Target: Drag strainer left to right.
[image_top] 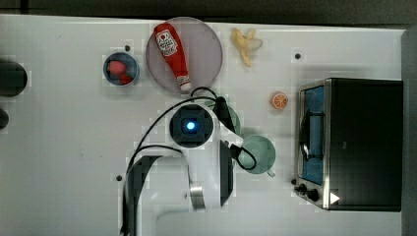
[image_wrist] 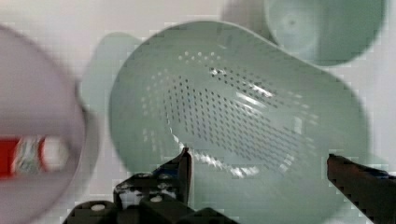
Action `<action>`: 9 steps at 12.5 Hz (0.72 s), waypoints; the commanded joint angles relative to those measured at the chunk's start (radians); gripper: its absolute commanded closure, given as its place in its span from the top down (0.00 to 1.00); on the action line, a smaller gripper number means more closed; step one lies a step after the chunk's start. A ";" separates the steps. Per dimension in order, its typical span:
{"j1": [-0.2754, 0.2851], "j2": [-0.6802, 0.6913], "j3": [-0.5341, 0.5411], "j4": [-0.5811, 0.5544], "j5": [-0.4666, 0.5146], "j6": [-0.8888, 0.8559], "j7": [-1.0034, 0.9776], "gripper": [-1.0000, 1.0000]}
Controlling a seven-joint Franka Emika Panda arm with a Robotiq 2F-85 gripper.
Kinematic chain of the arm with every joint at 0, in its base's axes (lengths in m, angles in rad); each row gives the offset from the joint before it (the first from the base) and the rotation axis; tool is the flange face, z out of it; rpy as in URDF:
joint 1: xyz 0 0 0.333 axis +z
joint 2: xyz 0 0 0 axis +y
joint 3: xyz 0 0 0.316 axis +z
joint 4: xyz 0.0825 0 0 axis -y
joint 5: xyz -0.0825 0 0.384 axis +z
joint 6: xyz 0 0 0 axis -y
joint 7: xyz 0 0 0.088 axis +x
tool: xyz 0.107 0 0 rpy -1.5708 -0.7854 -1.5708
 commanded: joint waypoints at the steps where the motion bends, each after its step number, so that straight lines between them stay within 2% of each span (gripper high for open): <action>1: -0.025 -0.163 -0.038 0.157 0.042 -0.225 -0.270 1.00; 2: -0.025 -0.207 -0.041 0.206 0.072 -0.322 -0.332 1.00; 5: -0.025 -0.277 -0.044 0.329 0.081 -0.541 -0.590 1.00; 9: -0.026 -0.270 -0.063 0.427 0.069 -0.578 -0.668 1.00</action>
